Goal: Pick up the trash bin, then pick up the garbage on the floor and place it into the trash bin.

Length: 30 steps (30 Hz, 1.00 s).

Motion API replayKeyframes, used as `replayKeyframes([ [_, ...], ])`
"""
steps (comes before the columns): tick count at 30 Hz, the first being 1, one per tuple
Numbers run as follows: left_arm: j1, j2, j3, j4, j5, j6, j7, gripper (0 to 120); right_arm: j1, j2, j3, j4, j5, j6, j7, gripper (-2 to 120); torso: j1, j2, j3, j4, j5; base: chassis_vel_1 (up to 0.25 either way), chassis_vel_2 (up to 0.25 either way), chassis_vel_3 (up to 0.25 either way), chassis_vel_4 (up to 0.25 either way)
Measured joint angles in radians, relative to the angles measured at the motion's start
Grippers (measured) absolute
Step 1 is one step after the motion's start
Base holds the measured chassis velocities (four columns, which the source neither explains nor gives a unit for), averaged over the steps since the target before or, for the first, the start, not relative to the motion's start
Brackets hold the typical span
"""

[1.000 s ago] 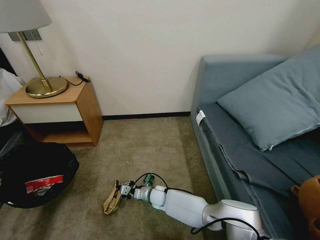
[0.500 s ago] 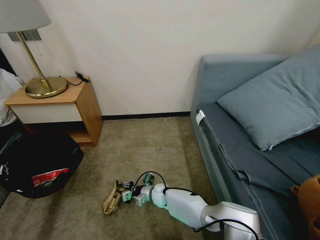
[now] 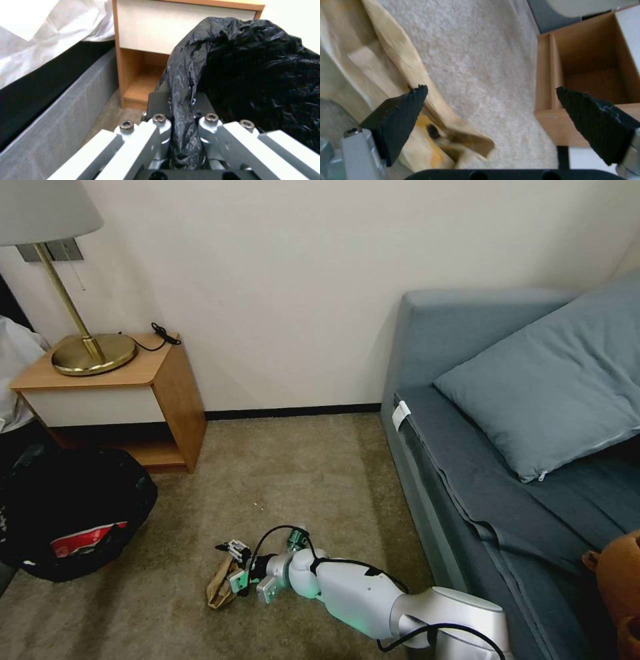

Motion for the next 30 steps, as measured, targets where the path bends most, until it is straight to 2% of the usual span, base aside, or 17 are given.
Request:
replayKeyframes([
  [14,-0.04,0.031,0.027,0.049,0.006,-0.002,0.003,4,0.042,-0.049,0.018,0.046,-0.127,0.073,-0.02,100,0.0,0.0,0.0,-0.0002,0.0004,0.0,0.0,0.0,0.0],
  [30,-0.044,0.024,0.034,0.044,0.01,-0.004,0.005,4,0.003,-0.075,0.013,0.046,-0.169,0.126,-0.052,100,0.0,0.0,0.0,-0.0001,0.0004,0.0,0.0,0.0,0.0],
])
